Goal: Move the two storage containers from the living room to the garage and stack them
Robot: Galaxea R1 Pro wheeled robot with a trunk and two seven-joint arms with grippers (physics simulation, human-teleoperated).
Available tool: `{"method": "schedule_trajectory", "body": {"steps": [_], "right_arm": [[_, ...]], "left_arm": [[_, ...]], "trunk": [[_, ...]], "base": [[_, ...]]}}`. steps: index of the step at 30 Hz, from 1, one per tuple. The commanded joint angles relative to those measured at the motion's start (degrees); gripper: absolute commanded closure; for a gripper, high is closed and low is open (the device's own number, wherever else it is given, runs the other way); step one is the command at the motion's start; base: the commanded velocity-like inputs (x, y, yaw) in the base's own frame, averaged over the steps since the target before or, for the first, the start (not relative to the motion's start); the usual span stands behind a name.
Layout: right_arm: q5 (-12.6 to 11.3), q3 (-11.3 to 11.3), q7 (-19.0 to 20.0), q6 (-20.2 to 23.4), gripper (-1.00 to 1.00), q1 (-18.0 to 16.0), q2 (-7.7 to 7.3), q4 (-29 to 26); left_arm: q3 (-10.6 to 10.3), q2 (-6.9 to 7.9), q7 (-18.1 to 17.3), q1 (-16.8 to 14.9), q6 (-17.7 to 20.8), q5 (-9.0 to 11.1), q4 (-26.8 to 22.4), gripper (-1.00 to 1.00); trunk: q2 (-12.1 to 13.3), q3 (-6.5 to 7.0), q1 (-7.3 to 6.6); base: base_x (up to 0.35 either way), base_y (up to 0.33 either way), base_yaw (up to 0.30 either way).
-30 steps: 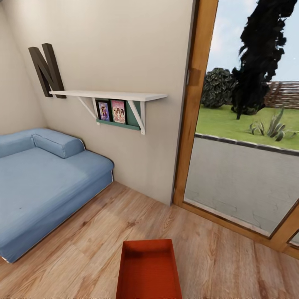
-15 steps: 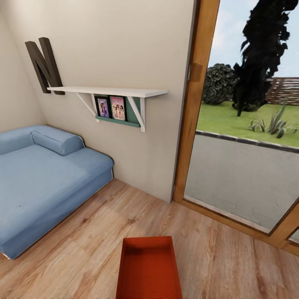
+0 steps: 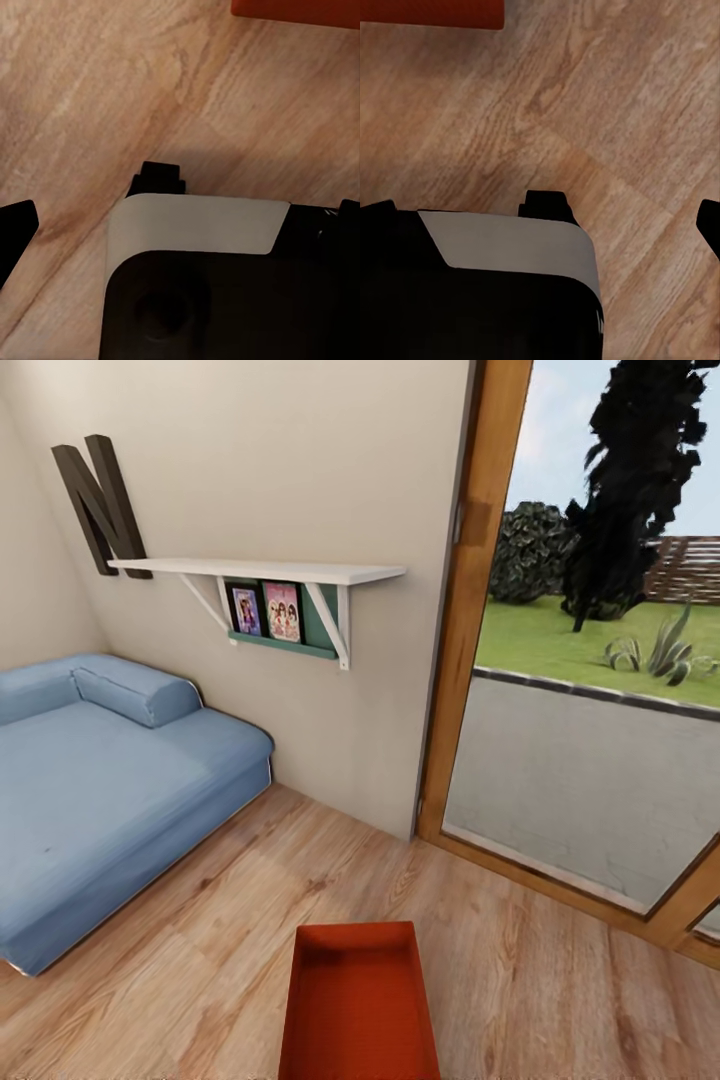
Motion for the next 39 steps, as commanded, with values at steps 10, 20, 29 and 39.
{"method": "schedule_trajectory", "body": {"steps": [10,20,29,39], "right_arm": [[-0.57,0.49,-0.11,-0.2,-1.0,-0.03,0.01,0.04],[-0.57,0.49,-0.09,-0.2,-1.0,-0.03,-0.01,0.04],[-0.57,0.49,-0.09,-0.2,-1.0,-0.03,-0.01,0.04],[-0.57,0.49,-0.12,-0.2,-1.0,-0.03,0.01,0.04]], "left_arm": [[0.16,0.01,-0.06,-0.01,0.23,0.56,-0.15,-1.0],[0.18,0.0,-0.06,-0.01,0.21,0.56,-0.16,-1.0],[0.18,0.0,-0.06,-0.01,0.22,0.56,-0.16,-1.0],[0.18,-0.01,-0.06,-0.01,0.23,0.56,-0.17,-1.0]], "trunk": [[-0.03,-0.96,0.0],[-0.03,-1.87,0.0],[-0.03,-2.68,0.0],[-0.03,-3.59,0.0]], "base": [[0.0,0.0,0.0],[0.0,0.0,0.0],[0.0,0.0,0.0],[0.0,0.0,0.0]]}}
